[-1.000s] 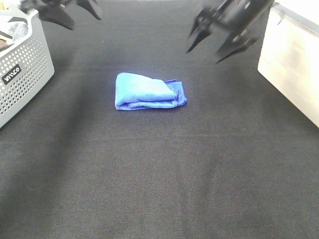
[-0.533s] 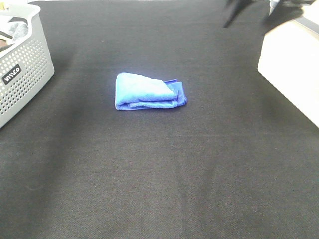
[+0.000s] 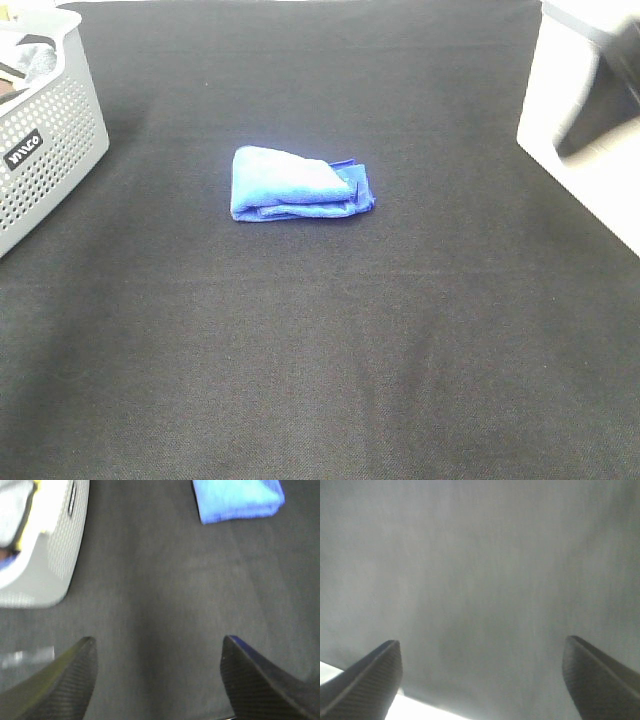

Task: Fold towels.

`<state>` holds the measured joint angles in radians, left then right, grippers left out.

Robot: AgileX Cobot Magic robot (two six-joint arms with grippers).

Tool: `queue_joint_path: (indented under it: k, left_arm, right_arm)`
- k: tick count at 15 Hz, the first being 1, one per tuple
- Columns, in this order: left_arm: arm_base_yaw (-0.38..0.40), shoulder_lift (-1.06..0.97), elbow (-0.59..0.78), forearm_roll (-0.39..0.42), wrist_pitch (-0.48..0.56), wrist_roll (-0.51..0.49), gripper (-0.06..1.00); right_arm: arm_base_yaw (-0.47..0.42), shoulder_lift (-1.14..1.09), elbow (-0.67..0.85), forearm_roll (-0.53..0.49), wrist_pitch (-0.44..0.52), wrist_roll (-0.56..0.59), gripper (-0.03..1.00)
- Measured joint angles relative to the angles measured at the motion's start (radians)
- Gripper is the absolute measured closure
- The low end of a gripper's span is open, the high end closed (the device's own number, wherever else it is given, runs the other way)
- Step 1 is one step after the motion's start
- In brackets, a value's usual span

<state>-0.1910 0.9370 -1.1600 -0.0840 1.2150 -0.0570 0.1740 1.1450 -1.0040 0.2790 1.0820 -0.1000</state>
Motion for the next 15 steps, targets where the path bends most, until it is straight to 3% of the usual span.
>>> queue_joint_path:
  k: [5,8,12,15]
  left_arm:
    - [0.0,-0.514,0.332,0.0,0.005,0.0,0.28]
    - [0.0,-0.749,0.449,0.0,0.005,0.019,0.28]
    - [0.0,-0.877,0.568,0.0,0.004,0.093,0.28]
    - [0.0,-0.877,0.62,-0.001,-0.088,0.1,0.28]
  right_arm:
    - [0.0,-0.404,0.34,-0.122,-0.006,0.0,0.15]
    - [0.0,-0.638,0.424,-0.156,-0.004,0.0,0.15]
    - [0.001,-0.855,0.464,-0.225,0.004,0.0,0.15]
    - [0.001,-0.921,0.488,-0.219,0.002,0.0,0.15]
